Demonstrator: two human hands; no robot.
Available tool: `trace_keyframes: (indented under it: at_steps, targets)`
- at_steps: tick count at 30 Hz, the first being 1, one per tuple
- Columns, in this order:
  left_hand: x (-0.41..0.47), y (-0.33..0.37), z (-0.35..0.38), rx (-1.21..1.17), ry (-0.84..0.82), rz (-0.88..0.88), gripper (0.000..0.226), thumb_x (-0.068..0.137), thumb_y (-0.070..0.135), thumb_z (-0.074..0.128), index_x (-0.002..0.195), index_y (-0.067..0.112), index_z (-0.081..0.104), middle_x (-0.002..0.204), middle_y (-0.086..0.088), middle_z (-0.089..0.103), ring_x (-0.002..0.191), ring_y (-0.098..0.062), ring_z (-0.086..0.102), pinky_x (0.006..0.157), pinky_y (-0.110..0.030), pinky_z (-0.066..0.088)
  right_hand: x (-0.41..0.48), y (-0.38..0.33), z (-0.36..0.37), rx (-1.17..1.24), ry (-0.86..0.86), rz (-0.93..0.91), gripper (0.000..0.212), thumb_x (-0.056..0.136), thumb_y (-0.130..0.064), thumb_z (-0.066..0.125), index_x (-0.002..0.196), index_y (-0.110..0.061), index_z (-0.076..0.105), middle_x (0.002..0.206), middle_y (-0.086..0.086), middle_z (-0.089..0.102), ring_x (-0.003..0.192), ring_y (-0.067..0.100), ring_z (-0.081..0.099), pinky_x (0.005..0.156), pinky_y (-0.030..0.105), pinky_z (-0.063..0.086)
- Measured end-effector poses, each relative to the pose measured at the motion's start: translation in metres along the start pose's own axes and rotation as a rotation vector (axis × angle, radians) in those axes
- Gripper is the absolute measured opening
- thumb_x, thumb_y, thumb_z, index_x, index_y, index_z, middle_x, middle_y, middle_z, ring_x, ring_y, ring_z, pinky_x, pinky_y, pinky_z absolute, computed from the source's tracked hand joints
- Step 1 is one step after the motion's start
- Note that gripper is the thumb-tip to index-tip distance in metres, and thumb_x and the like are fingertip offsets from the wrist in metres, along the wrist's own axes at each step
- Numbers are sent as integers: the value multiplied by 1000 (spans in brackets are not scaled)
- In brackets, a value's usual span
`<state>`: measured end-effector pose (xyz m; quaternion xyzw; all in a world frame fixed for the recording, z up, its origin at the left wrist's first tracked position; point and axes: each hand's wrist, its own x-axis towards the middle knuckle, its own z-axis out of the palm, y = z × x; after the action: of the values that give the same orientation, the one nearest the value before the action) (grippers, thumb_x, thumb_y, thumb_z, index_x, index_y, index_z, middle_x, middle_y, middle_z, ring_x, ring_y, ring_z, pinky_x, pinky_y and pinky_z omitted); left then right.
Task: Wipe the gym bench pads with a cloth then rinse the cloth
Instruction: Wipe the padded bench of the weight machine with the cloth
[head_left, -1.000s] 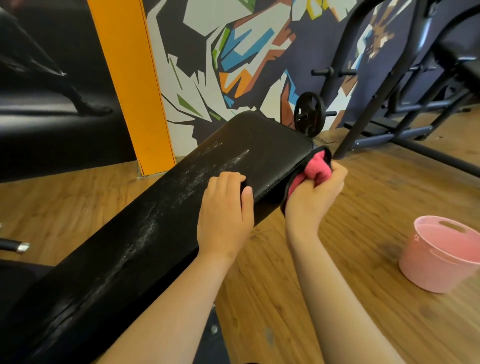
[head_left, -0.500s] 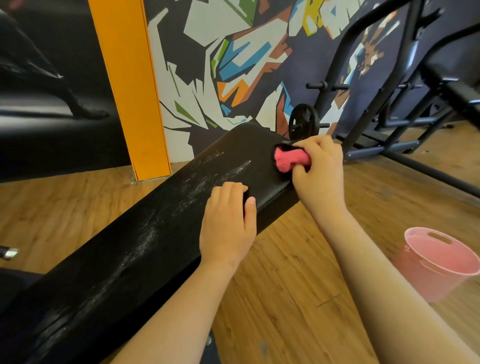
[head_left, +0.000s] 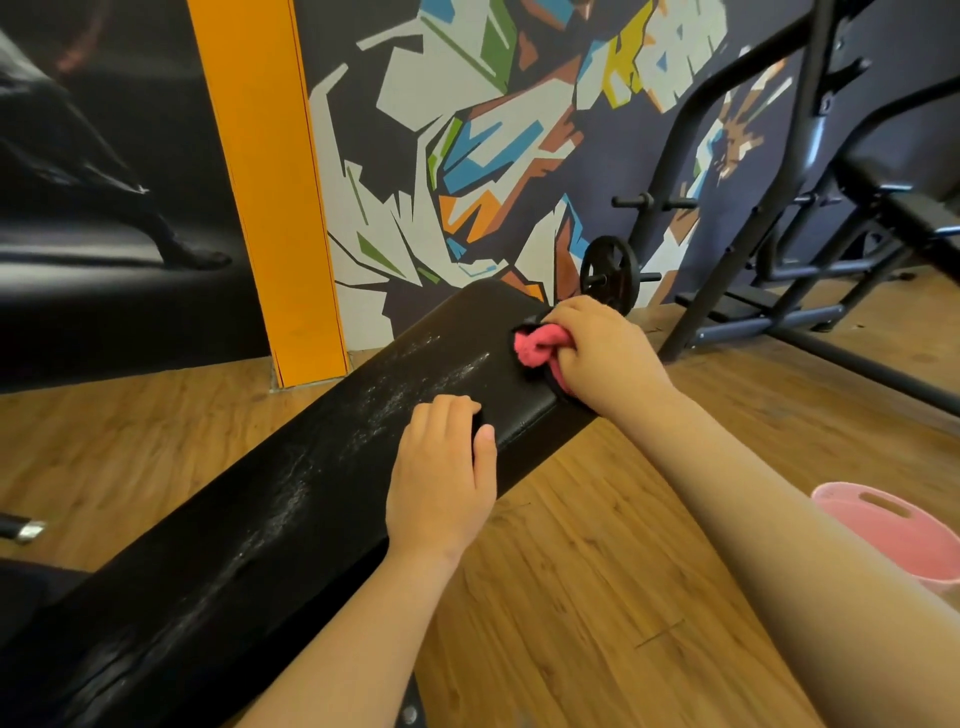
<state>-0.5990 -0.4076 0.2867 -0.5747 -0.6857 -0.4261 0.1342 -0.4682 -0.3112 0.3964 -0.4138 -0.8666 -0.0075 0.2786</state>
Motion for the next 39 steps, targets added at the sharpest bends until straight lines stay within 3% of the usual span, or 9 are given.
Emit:
trace_keyframes:
  at_steps: [3, 6, 7, 10, 14, 16, 21, 27, 39]
  targets:
    - [-1, 0, 0, -11, 3, -6, 53, 96, 46, 20, 115, 17, 60, 110, 3, 60, 103, -11, 54, 83, -28, 50, 1, -2, -7, -42, -132, 17, 35, 93, -11, 51, 126, -17, 59, 126, 5, 59, 116, 26, 54, 98, 34, 43]
    - [-1, -1, 0, -8, 6, 4, 51, 96, 45, 21, 114, 16, 60, 108, 3, 60, 102, -12, 55, 82, -30, 52, -31, 8, -10, 37, -55, -138, 37, 92, -6, 44, 125, -11, 60, 125, 6, 60, 115, 28, 55, 97, 37, 44]
    - [0, -1, 1, -2, 10, 6, 50, 97, 44, 22, 113, 16, 60, 107, 3, 61, 101, -12, 55, 80, -30, 52, -38, 9, -10, 83, -31, -172, 38, 91, -4, 42, 124, -9, 61, 124, 6, 60, 114, 27, 55, 96, 34, 44]
    - [0, -1, 2, 5, 19, 9, 48, 97, 43, 23, 112, 16, 60, 106, 3, 61, 99, -12, 56, 78, -30, 53, -23, 7, -14, 141, -96, -93, 37, 93, 0, 43, 124, -10, 61, 118, 2, 62, 108, 16, 56, 88, 7, 33]
    - [-2, -3, 2, 6, 36, 15, 46, 98, 43, 24, 112, 19, 59, 105, 6, 60, 98, -9, 55, 78, -28, 53, 11, -1, -10, 45, -206, 28, 39, 98, -8, 40, 133, -19, 53, 130, 6, 58, 119, 24, 53, 100, 28, 36]
    - [-3, -3, 3, 16, 46, 14, 43, 98, 43, 25, 112, 20, 59, 104, 7, 60, 96, -7, 55, 77, -25, 53, 11, 2, -8, -8, -252, 39, 43, 98, -10, 40, 139, -20, 48, 138, 5, 53, 127, 24, 48, 107, 32, 32]
    - [-1, -3, 2, 40, 69, 20, 40, 98, 41, 28, 109, 21, 61, 103, 9, 61, 94, -7, 57, 78, -25, 52, 2, 6, -9, -10, -166, -24, 45, 94, -6, 44, 134, -24, 53, 142, -1, 51, 134, 20, 42, 108, 30, 28]
    - [0, -2, 0, 35, 35, 26, 45, 98, 41, 25, 114, 18, 60, 107, 7, 60, 101, -10, 54, 83, -29, 51, 22, -2, -7, -100, -227, -20, 44, 97, -7, 41, 137, -21, 50, 140, 6, 52, 126, 27, 48, 101, 32, 35]
    - [-2, -2, 4, 42, 98, 47, 36, 98, 38, 30, 102, 20, 60, 93, 6, 60, 86, -9, 57, 70, -25, 53, 16, -10, 0, -108, -180, 69, 42, 97, -8, 40, 135, -22, 51, 139, 4, 52, 124, 25, 50, 103, 34, 37]
